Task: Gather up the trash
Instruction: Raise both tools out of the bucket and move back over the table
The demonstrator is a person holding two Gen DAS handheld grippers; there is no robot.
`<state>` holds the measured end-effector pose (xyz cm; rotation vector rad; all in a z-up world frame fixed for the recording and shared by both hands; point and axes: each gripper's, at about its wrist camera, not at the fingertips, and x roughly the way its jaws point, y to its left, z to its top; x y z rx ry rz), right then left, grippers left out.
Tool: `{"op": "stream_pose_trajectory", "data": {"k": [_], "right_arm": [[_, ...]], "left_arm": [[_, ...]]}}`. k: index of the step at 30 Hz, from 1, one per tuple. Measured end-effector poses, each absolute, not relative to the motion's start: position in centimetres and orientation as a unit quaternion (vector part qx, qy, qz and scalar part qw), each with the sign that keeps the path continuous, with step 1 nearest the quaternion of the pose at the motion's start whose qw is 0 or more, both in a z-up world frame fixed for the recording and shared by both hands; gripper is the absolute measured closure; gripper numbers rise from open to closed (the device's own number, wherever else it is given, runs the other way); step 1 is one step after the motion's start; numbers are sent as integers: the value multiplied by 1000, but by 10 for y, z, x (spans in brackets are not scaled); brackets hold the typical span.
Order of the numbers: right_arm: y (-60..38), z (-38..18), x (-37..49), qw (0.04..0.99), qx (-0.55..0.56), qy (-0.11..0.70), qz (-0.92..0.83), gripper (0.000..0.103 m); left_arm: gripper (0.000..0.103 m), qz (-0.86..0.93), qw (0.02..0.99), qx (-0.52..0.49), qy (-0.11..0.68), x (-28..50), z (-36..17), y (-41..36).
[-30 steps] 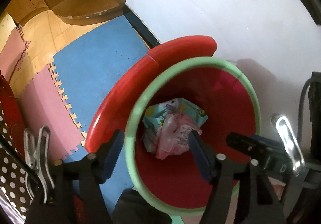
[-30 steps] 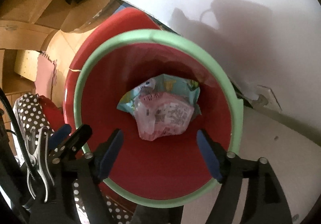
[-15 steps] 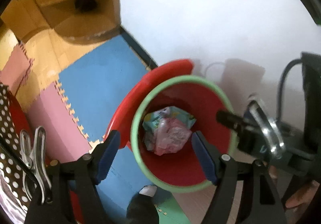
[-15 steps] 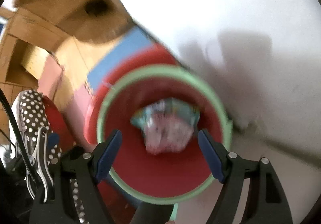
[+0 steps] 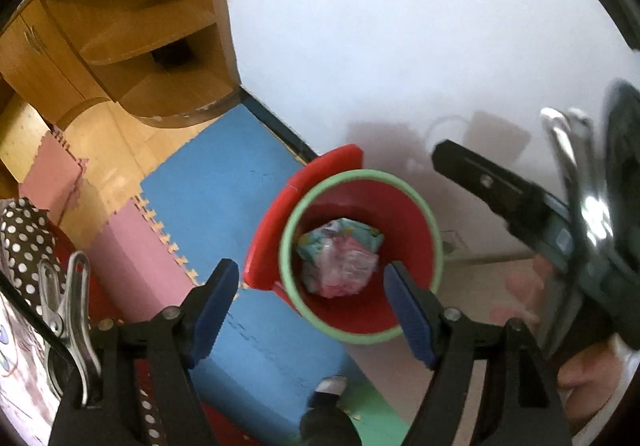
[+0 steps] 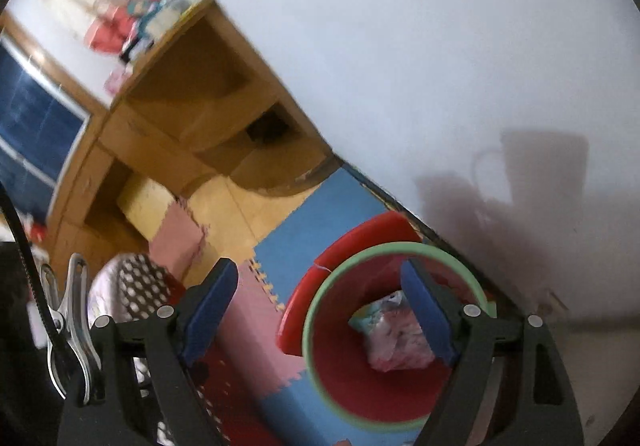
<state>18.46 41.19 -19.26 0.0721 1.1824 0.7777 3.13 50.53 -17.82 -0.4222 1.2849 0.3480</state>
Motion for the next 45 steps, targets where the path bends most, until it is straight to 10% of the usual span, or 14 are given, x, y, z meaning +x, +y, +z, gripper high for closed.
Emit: {"op": "stream_pose_trajectory", "data": {"k": [45], "right_arm": [[168, 16, 113, 829, 113, 467, 287, 18]], "left_arm": [[22, 82, 855, -132, 494, 48, -37, 314]]}}
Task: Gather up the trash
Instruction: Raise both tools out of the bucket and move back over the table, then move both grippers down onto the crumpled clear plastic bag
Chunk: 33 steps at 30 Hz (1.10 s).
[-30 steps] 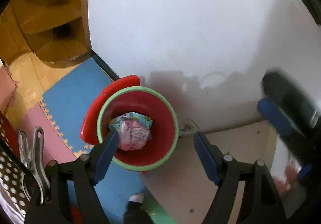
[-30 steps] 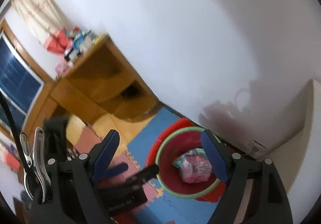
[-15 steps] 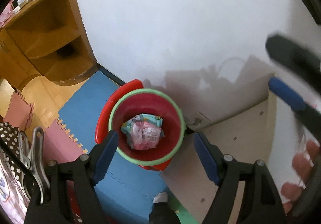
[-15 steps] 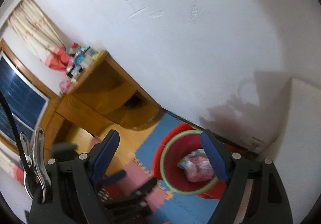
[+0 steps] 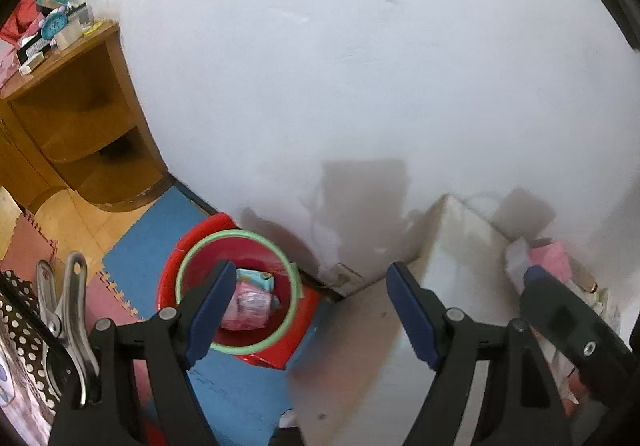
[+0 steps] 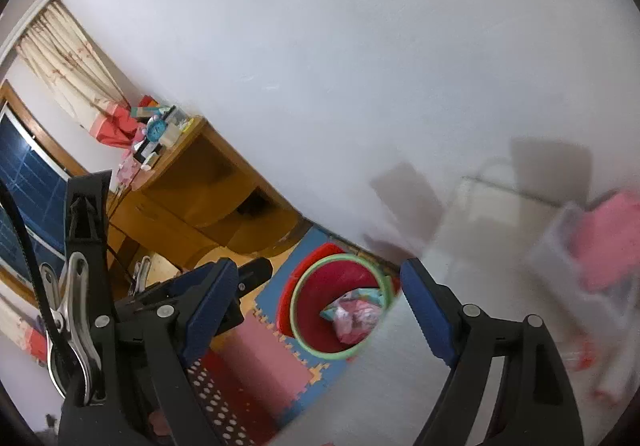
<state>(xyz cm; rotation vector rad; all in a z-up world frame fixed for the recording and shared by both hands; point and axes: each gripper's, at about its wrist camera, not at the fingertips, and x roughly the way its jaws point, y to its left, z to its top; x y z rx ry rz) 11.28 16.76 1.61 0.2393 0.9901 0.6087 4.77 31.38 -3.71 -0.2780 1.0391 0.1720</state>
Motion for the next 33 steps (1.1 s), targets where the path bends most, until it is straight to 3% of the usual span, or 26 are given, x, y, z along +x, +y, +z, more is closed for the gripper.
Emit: {"op": "stream_pose_trajectory", "data": {"k": [12, 33], "right_arm": [[82, 56, 107, 841, 133, 451, 268, 18], [-84, 32, 83, 850, 96, 468, 222, 18]], "left_arm": [[22, 86, 854, -128, 498, 50, -12, 220], [23, -73, 838, -77, 536, 41, -27, 44]]}}
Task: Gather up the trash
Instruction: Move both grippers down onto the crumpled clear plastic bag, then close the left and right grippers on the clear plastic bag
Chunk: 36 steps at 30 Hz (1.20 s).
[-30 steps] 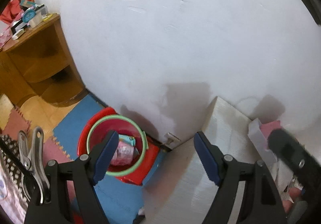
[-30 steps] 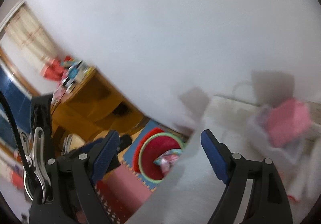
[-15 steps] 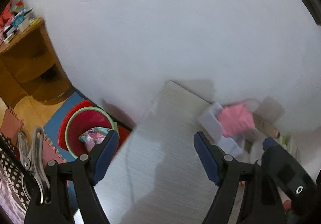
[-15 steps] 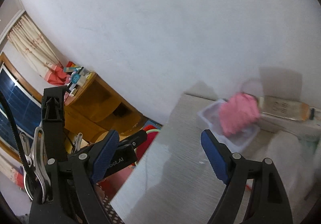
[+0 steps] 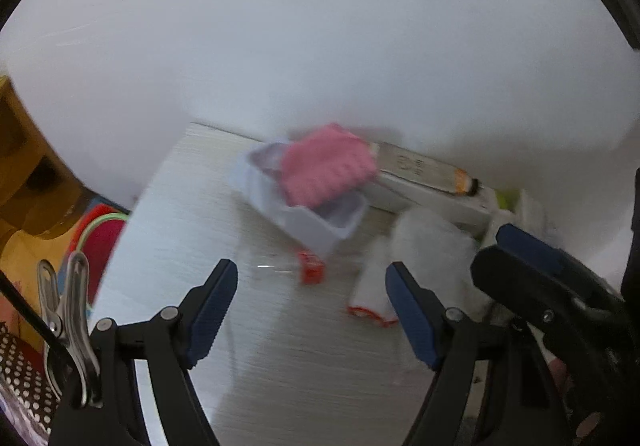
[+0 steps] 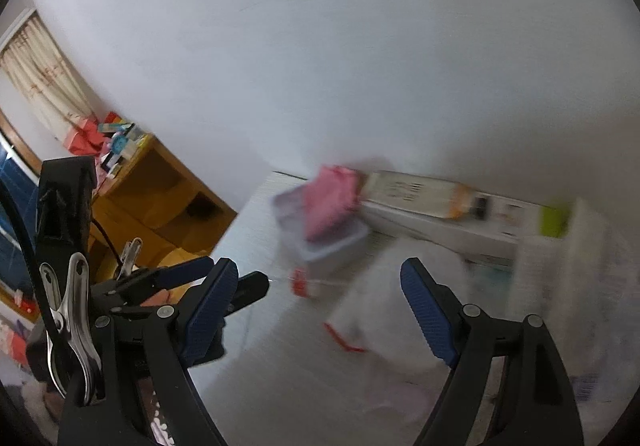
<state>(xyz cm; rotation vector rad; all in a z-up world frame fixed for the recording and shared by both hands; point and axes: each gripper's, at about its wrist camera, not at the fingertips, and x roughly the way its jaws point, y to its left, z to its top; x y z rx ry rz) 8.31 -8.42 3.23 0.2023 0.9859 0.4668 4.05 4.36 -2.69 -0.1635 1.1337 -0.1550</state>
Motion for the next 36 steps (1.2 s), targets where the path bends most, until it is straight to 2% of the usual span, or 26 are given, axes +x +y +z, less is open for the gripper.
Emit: {"op": "stream_pose_trajectory", "data": {"k": [4, 9, 18, 26, 27, 29, 31, 32, 33, 34, 36], "right_arm": [[-110, 25, 78, 853, 104, 476, 189, 18], [-119, 6, 71, 860, 32, 488, 145, 18], [-174, -36, 80, 826, 158, 527, 118, 18], [-184, -50, 80, 815, 162, 545, 114, 19], [-184, -55, 81, 812, 165, 548, 116, 20], [-182, -61, 82, 805, 169, 556, 119, 24], [-175, -67, 85, 803, 166, 558, 125, 34], [-173, -68, 85, 803, 166, 557, 128, 51], [-174, -67, 84, 802, 171, 557, 132, 65], [-175, -67, 84, 801, 178, 556, 131, 68], [-178, -62, 81, 804, 185, 549, 134, 80]], "left_arm": [[23, -96, 830, -72, 544, 47, -30, 27], [23, -111, 806, -91, 574, 65, -44, 9], [24, -154, 766, -109, 614, 95, -73, -23], [25, -161, 756, -95, 628, 114, -91, -51], [28, -162, 753, -86, 631, 116, -94, -55], [49, -161, 749, -67, 640, 116, -100, -64], [68, -151, 752, -56, 639, 116, -103, -69], [79, -149, 754, -61, 636, 115, -101, -69], [86, -146, 757, -64, 634, 115, -98, -69], [90, -143, 761, -62, 630, 115, -93, -68], [92, -142, 766, -63, 624, 114, -82, -65]]}}
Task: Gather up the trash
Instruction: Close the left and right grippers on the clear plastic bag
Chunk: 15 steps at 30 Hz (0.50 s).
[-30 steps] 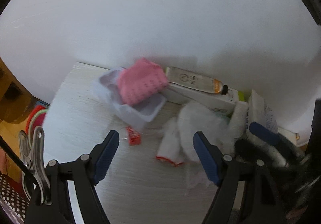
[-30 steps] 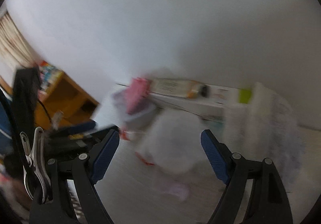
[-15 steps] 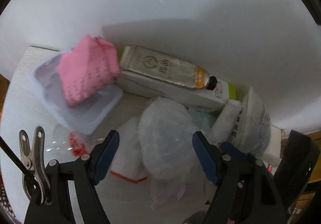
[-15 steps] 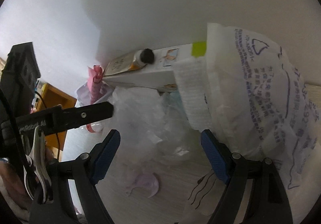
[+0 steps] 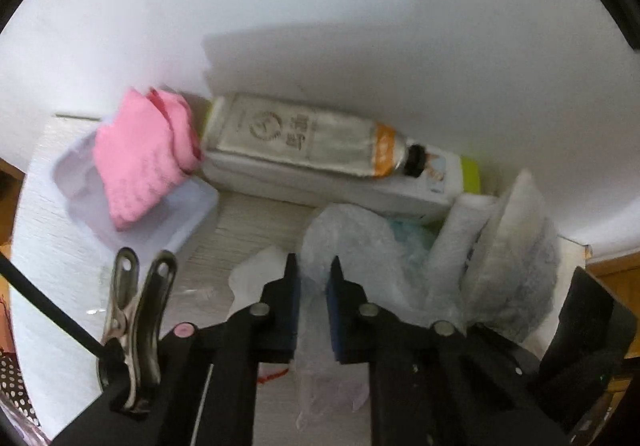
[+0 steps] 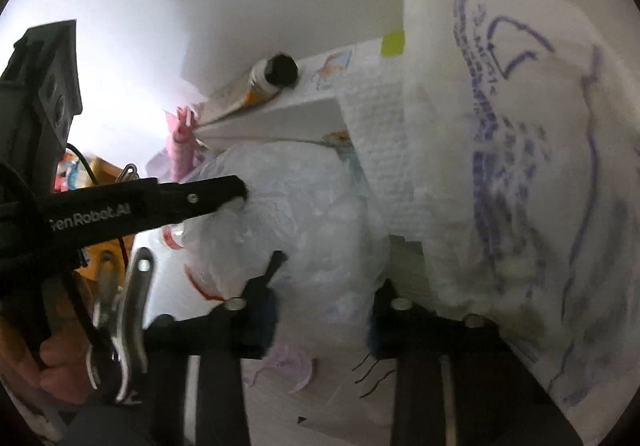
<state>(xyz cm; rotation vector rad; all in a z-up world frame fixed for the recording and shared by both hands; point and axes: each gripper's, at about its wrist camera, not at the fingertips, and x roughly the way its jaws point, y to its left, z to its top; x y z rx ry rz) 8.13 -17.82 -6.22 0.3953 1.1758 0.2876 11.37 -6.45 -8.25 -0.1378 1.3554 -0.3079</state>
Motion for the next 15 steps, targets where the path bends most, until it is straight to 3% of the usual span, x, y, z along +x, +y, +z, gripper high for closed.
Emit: {"op": "stream_pose_trajectory", "data": {"k": [5, 15], "right_arm": [[-191, -46, 75, 808, 215, 527, 157, 86], [-199, -19, 60, 815, 248, 486, 193, 86]], "left_arm": [[95, -150, 772, -79, 612, 108, -54, -45], [95, -159, 790, -89, 585, 83, -12, -16]]}}
